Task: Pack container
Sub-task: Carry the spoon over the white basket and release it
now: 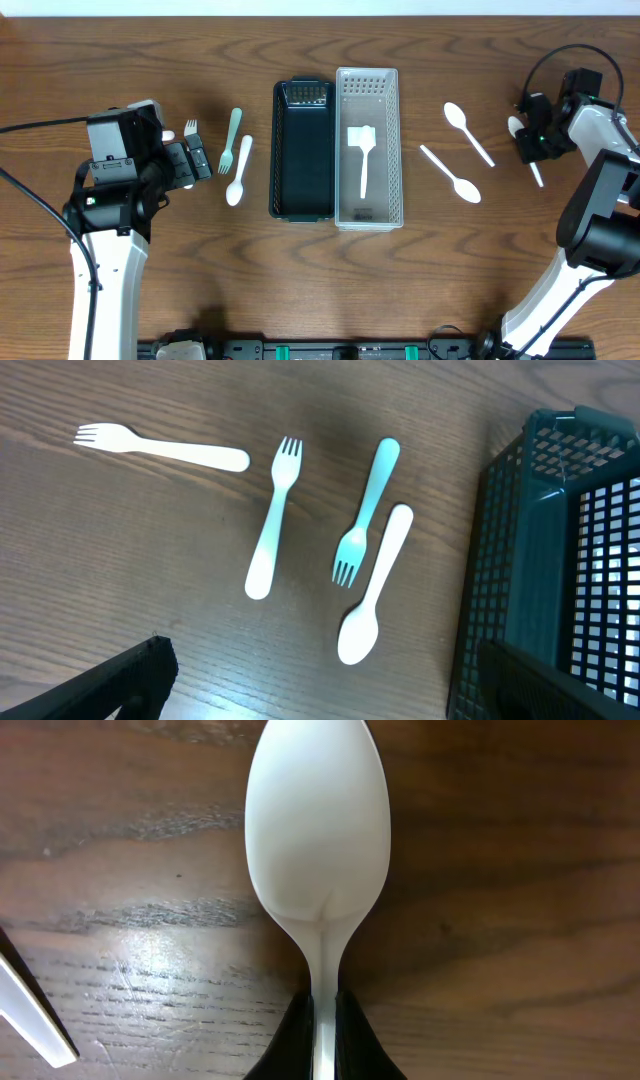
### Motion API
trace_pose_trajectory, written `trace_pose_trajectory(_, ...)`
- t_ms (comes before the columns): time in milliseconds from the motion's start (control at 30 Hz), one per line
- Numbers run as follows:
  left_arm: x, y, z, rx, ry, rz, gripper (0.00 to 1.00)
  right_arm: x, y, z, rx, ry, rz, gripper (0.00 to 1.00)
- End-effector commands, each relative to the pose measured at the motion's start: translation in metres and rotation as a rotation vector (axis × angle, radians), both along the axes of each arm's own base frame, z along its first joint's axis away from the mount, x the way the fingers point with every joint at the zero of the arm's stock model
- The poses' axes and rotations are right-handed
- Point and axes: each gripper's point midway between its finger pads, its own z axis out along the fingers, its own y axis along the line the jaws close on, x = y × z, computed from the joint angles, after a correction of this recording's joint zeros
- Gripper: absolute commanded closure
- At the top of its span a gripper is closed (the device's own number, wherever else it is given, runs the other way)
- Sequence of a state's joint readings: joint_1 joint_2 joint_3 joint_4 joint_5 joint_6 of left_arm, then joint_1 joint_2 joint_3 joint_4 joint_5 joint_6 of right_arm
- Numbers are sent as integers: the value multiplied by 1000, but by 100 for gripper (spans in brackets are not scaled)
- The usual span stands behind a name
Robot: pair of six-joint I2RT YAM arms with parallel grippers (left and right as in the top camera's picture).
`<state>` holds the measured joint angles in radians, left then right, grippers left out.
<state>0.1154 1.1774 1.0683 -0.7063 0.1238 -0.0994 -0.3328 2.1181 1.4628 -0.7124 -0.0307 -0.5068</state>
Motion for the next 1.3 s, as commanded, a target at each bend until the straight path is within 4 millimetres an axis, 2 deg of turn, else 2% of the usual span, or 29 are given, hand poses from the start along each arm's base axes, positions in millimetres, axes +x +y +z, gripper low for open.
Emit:
trace_pose_trajectory(0,3,4,6,22,-13,-2,2,-25,6,-25,54,98,-141,99)
trace_pose_trajectory(100,3,4,6,22,-13,-2,2,-18,12,-10,83,72,-153,99)
trace_pose_trajectory(233,3,4,6,22,-13,-2,2,0,37,34,179,-9,-131,99)
trace_pose_trajectory(300,3,4,6,22,-13,-2,2,8,59,63,259,-55,-143,99)
trace_pose_trajectory(367,3,4,6,22,-13,-2,2,14,88,97,356,-97,-153,99)
trace_pose_trajectory(533,3,4,6,22,-13,-2,2,6,155,162,453,-156,-167,99)
trace_pose_trajectory(600,3,4,6,22,-13,-1,2,0,180,176,477,-160,-162,99)
trace_pose_trajectory(667,3,4,6,22,-13,-2,2,-7,213,186,501,-149,-139,99)
trace_pose_trajectory(767,3,4,6,22,-13,-2,2,-17,256,184,522,-103,-134,99)
trace_pose_trajectory(933,3,4,6,22,-13,-2,2,-25,308,156,479,-62,-233,99)
trace_pose_trajectory(1133,3,4,6,22,-13,-2,2,-28,342,122,431,-40,-202,99)
trace_pose_trajectory(1267,3,4,6,22,-13,-2,2,-25,354,102,423,-17,-219,99)
